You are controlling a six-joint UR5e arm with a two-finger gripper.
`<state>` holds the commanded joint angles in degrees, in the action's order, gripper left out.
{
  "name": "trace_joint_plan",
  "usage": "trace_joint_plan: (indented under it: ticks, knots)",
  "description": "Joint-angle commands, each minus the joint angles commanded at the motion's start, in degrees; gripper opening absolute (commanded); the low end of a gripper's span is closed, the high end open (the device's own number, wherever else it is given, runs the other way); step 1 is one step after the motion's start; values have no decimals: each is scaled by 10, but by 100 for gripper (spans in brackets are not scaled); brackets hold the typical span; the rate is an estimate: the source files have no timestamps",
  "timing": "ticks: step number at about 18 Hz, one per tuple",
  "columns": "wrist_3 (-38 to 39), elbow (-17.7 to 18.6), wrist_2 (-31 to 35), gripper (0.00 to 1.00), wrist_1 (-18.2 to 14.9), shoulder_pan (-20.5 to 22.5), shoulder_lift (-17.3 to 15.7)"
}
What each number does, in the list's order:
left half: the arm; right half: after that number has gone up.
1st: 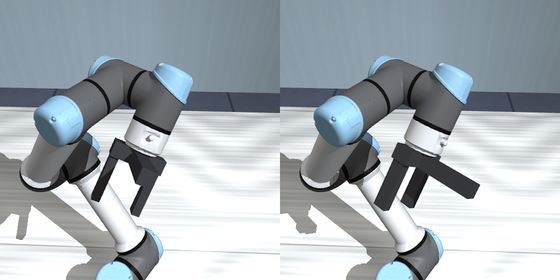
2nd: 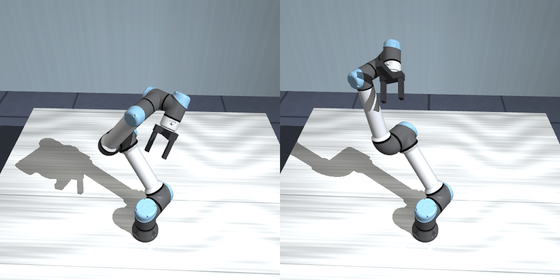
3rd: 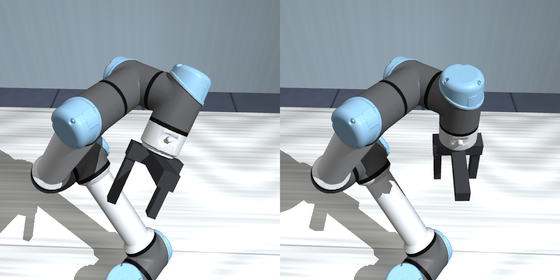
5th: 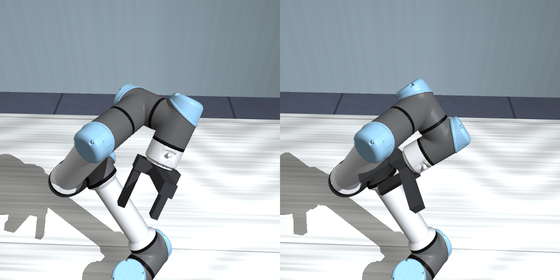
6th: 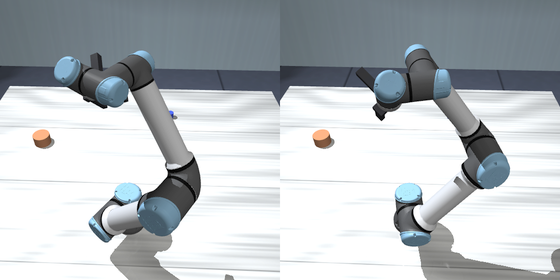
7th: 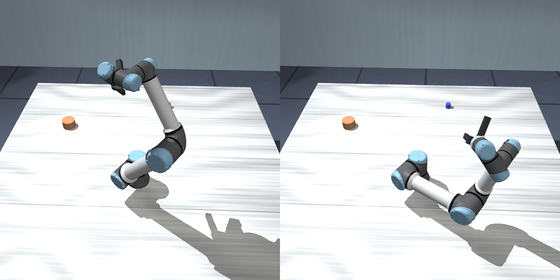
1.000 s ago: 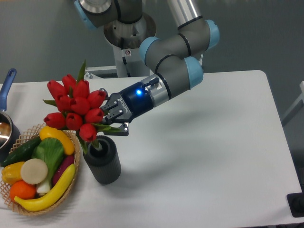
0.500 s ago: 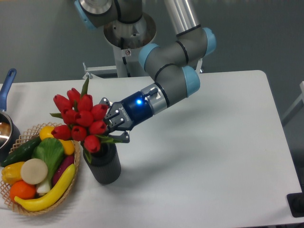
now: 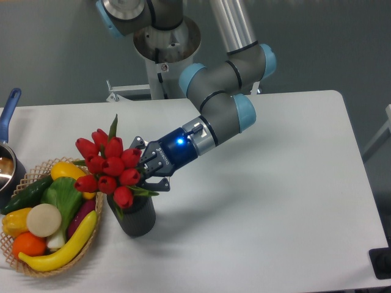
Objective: Insert the flowers into the vase
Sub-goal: 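Lower the tulip stems down into the dark grey vase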
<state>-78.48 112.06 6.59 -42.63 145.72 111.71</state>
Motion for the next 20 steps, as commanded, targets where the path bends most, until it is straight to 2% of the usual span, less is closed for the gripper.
trace_joint_plan:
  ticks: [6, 8, 10, 13, 15, 18, 19, 20]
  knots:
    - [-29, 9, 10, 23, 0, -1, 6]
    - [-30, 7, 10, 32, 0, -1, 10]
    - [-30, 7, 10, 34, 0, -1, 11]
    - [-32, 6, 11, 51, 0, -1, 12]
    - [-32, 6, 11, 65, 0, -1, 11]
    - [-32, 6, 19, 95, 0, 0, 11]
    - [-31, 5, 31, 99, 0, 0, 9]
    - [-31, 4, 41, 99, 0, 0, 8]
